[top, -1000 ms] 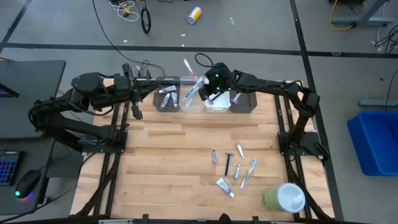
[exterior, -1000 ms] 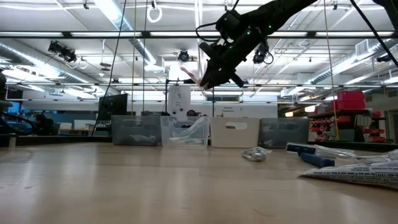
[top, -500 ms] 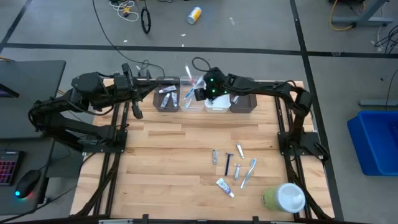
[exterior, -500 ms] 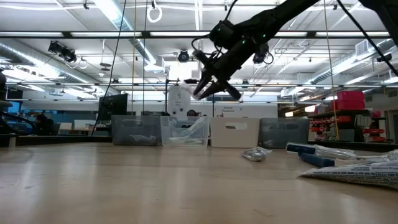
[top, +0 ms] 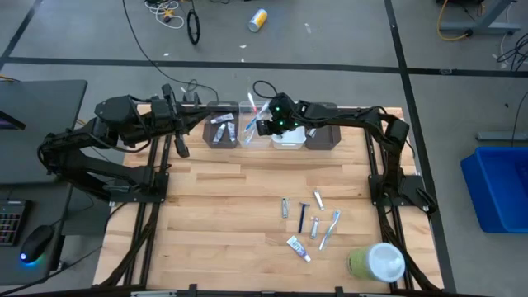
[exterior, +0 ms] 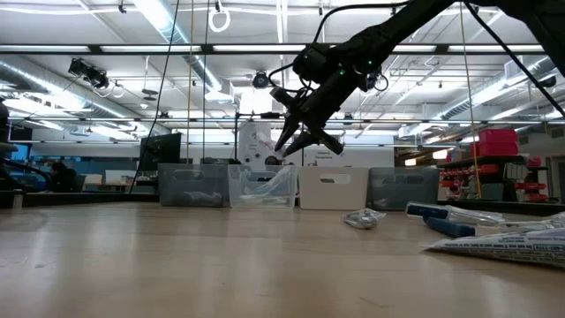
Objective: Pick & Place Travel size toiletries
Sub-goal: Put the orange toothbrush into the transparent bin, then put the blue razor into the white bin
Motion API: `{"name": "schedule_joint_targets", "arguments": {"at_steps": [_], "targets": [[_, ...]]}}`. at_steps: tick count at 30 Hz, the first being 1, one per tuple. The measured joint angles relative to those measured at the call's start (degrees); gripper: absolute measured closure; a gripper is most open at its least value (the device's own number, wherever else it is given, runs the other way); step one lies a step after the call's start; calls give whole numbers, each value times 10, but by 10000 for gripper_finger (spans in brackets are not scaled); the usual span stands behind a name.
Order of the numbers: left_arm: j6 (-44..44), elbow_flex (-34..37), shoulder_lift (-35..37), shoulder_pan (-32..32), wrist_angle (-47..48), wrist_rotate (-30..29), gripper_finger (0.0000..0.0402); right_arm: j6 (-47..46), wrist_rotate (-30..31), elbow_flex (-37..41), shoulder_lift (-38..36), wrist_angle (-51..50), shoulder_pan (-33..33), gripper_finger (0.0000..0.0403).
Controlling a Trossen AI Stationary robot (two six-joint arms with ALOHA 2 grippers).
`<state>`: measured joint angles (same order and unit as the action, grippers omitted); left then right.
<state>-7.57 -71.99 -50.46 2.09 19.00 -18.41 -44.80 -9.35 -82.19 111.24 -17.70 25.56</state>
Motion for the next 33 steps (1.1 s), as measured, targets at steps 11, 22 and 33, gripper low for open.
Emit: {"name": "schedule_joint_targets", "arguments": {"at_steps": [11,22,33], "targets": [[7,0,0,0,0,0,395,-23,-9,0,0,-3,7,265],[10,0,0,0,0,0,393,-9,-29,0,0,-2,14,180],[10,0,0,0,0,0,390,8,-12,0,0,1,13,224]]}}
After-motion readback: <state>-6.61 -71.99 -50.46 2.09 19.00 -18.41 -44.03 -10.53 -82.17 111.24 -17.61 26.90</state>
